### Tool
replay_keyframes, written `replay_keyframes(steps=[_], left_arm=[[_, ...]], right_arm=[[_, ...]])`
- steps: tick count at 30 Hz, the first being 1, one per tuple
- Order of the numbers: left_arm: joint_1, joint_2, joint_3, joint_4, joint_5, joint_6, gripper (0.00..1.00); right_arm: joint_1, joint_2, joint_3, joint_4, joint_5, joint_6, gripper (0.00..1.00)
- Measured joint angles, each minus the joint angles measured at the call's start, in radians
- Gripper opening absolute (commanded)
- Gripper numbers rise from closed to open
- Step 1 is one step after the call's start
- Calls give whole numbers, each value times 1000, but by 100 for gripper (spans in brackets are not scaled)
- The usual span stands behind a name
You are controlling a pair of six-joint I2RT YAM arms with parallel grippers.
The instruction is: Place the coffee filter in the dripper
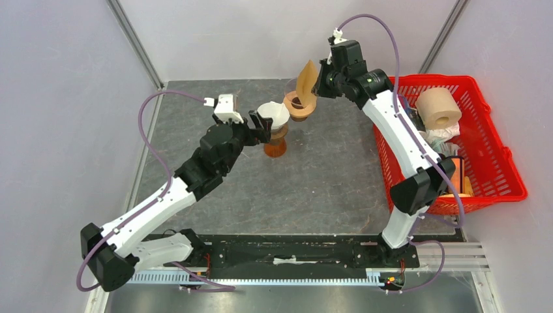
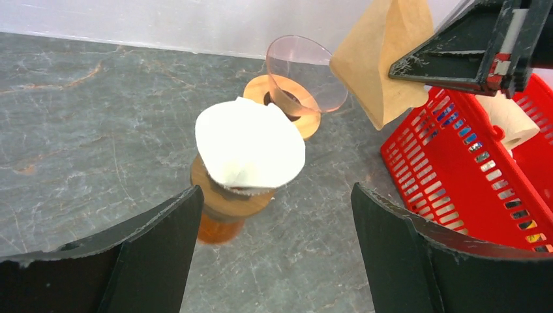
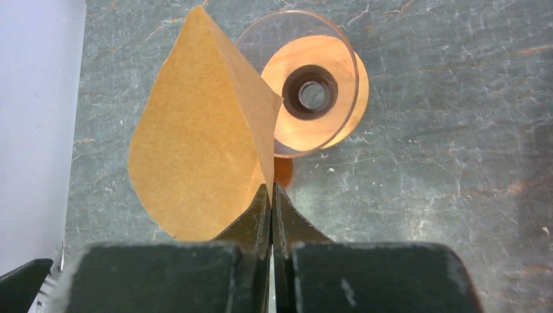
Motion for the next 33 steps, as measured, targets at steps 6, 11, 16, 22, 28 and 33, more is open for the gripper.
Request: replay_keyframes(steps=[6, 11, 16, 22, 28, 33], left_arm=[[71, 130, 126, -14, 80, -3, 90], [90, 235, 216, -12, 118, -3, 91], [114, 330, 275, -13, 160, -3, 91], [122, 350, 280, -19, 188, -3, 91], [125, 330, 269, -21, 184, -3, 91], [125, 312, 262, -26, 179, -3, 91]], right_arm=[[-41, 126, 115, -18, -80, 2, 1], [-57, 187, 150, -35, -125, 10, 9], [-60, 220, 165, -67, -136, 13, 21], [-64, 240, 200, -77, -119, -8, 48], [-66, 245, 217, -75, -79, -50, 51], [-68, 244, 219, -44, -74, -108, 51]])
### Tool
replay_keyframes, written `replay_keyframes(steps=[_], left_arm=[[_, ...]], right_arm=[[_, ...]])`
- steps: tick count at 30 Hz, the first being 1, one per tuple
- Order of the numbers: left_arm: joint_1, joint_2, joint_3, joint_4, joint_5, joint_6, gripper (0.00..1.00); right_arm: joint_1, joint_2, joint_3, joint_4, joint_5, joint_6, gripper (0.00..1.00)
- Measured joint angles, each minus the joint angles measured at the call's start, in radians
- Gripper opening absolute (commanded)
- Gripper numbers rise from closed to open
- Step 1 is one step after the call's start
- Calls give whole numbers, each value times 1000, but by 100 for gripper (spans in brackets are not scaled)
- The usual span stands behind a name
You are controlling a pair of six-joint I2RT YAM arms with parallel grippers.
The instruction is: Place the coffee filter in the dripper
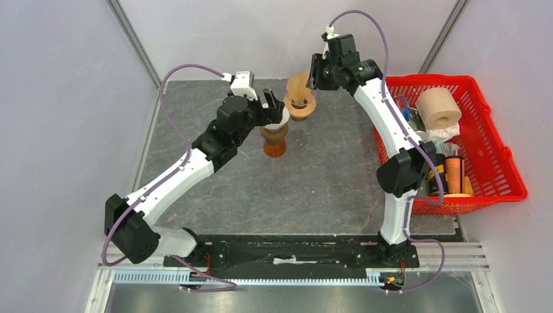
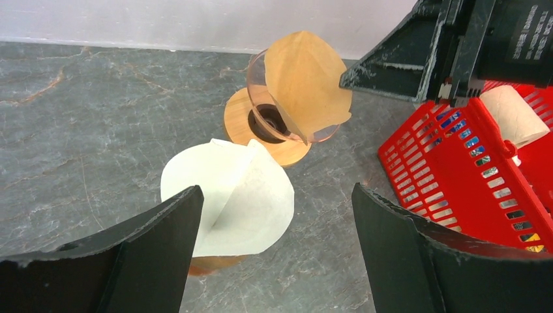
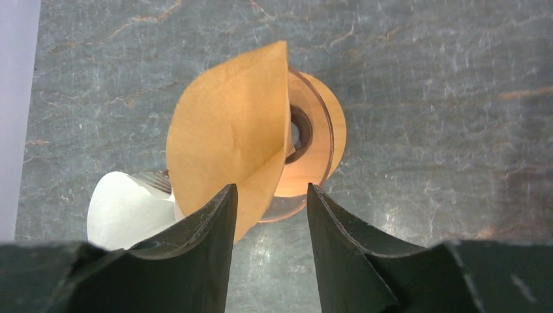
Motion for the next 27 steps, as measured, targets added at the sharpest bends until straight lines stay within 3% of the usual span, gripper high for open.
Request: replay_keyframes(steps=[15, 27], left_arm=[[2, -206, -192, -64, -117, 0, 92], [8, -243, -257, -117, -179, -1, 93]], right_arm=[[5, 28, 44, 151, -100, -95, 33], [8, 143, 68, 132, -64, -162, 30]])
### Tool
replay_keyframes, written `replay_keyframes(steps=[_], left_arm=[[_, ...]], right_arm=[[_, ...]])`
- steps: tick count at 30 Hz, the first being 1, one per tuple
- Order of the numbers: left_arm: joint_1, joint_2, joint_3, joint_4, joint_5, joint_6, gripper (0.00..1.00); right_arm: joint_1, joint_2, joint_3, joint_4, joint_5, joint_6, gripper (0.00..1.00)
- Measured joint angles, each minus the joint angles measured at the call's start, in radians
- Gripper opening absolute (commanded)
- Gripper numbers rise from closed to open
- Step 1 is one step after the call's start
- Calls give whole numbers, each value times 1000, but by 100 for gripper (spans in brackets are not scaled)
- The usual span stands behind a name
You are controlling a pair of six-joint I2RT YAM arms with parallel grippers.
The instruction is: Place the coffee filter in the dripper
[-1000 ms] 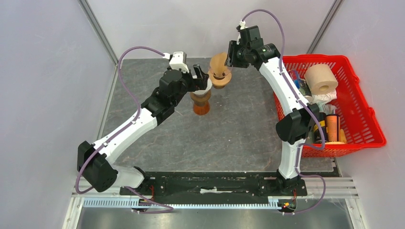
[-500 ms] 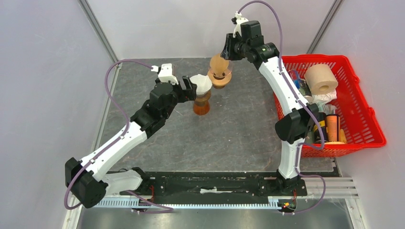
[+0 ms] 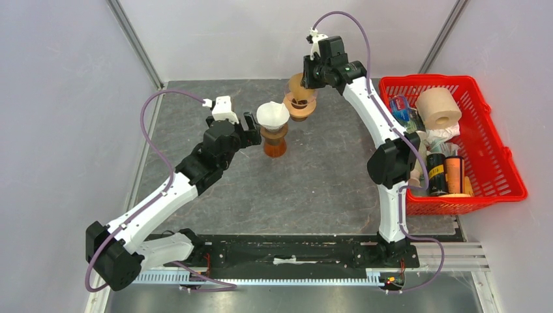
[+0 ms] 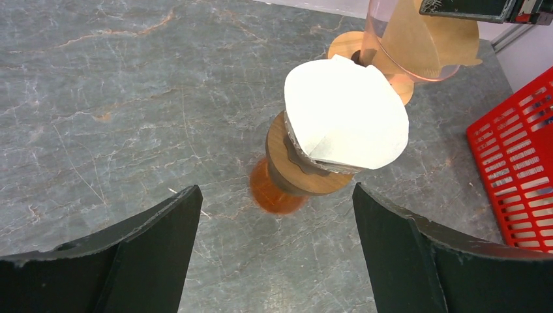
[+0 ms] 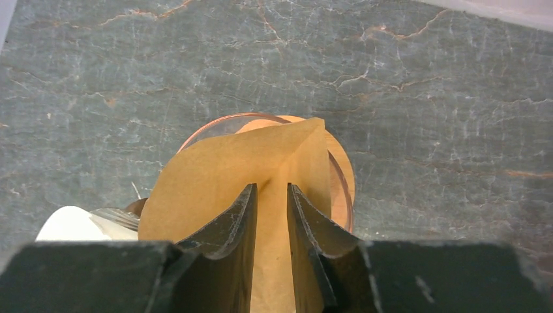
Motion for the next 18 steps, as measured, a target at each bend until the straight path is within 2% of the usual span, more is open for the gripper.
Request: replay_keyframes(steps=[14, 18], left_arm=[[0, 43, 0, 0, 4, -7, 93], [0, 48, 0, 0, 5, -7, 93]], right_arm=[[4, 43, 15, 5, -56, -161, 29], [7, 43, 21, 12, -59, -180, 25]])
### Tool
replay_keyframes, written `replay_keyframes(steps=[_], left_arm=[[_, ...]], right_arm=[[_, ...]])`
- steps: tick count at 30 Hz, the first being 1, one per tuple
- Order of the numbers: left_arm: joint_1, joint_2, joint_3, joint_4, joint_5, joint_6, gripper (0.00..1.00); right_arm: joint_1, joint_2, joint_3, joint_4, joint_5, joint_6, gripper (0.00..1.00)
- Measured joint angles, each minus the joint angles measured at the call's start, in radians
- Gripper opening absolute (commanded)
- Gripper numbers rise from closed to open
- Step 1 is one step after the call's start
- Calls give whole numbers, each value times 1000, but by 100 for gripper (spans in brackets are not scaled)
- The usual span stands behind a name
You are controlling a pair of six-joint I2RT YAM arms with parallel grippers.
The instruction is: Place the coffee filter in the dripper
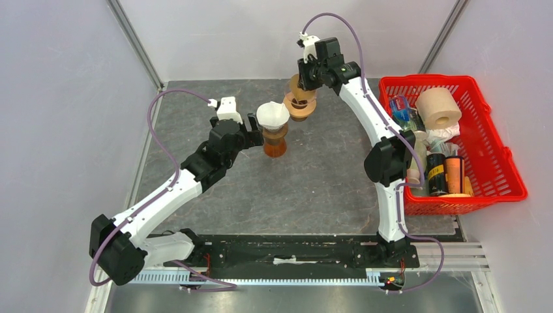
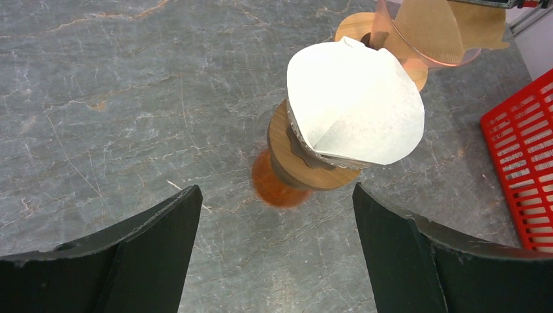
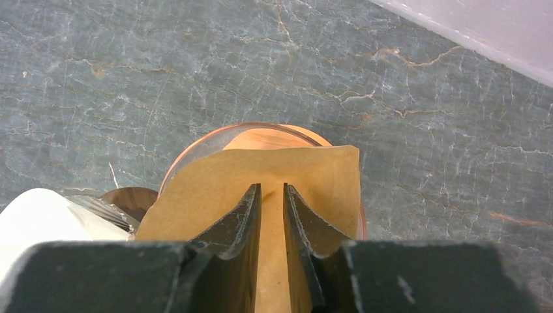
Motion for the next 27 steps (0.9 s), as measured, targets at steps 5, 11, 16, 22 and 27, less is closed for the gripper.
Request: replay_keyframes(steps=[5, 11, 16, 22, 27], left_arm=[[0, 0, 0, 0, 1, 0, 93], [2, 0, 0, 0, 1, 0, 93], [4, 1, 0, -1, 1, 0, 93], [4, 3, 0, -1, 1, 0, 93], [4, 3, 0, -5, 2, 0, 93]], right_arm=[[4, 0, 9, 4, -26, -2, 20], [4, 36, 29, -19, -34, -13, 17], [4, 66, 29, -63, -34, -26, 17], [4, 90, 58, -103, -31, -56, 15], [8, 111, 105, -134, -21, -106, 13]])
